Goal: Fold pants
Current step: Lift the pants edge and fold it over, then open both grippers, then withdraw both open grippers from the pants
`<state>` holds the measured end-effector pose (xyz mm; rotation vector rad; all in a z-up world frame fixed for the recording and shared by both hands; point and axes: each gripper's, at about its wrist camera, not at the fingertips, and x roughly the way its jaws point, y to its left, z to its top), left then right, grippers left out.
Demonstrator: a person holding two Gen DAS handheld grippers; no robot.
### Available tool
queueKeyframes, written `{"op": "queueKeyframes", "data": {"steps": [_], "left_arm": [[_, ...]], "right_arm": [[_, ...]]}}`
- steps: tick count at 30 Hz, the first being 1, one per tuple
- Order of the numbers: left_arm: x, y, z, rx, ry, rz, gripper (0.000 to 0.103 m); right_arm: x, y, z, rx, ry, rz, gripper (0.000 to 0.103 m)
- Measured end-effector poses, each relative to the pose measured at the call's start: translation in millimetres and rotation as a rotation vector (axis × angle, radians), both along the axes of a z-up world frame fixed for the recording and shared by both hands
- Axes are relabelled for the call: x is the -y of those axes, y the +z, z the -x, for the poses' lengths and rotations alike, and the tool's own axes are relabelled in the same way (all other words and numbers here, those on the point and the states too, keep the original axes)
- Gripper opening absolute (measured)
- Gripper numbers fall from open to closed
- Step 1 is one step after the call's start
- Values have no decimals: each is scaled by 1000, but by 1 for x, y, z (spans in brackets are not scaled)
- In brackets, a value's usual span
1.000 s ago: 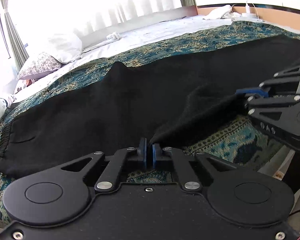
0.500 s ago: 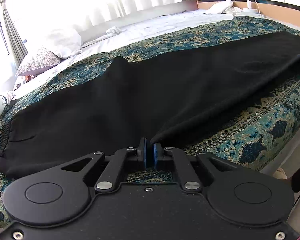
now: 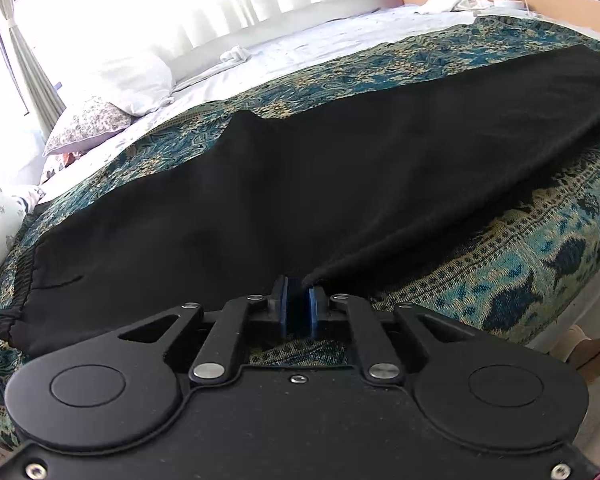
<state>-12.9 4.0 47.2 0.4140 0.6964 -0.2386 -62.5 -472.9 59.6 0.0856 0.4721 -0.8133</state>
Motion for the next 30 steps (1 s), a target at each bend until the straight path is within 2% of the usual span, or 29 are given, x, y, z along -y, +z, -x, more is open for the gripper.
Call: {"op": "queueKeyframes", "data": {"steps": [2,6,9,14,16,22,26,30], "left_arm": [[-2,3,-1,-10,29,19,16],[-10,9,-6,-30,100,70,29],[-13,16,-5,-14,134,89,37],[-14,32,0,30,138,137,46],[-11,37,2,43,126,162,49],[10,41,-5,51,99,222,50],[26,26,-7,47,84,159,50],[29,3,-6,6,122,100,50]], "right_arm": [[3,-1,5,1,-84,48,75],[21,3,25,101,-200,-29,77],[30,5,37,182,-255,-83,77],[36,6,56,346,-195,-223,77],[36,5,58,380,-157,-270,77],[27,-1,53,370,-70,-358,78],[19,-7,42,297,-27,-382,77],[15,-8,33,263,3,-371,80]]}}
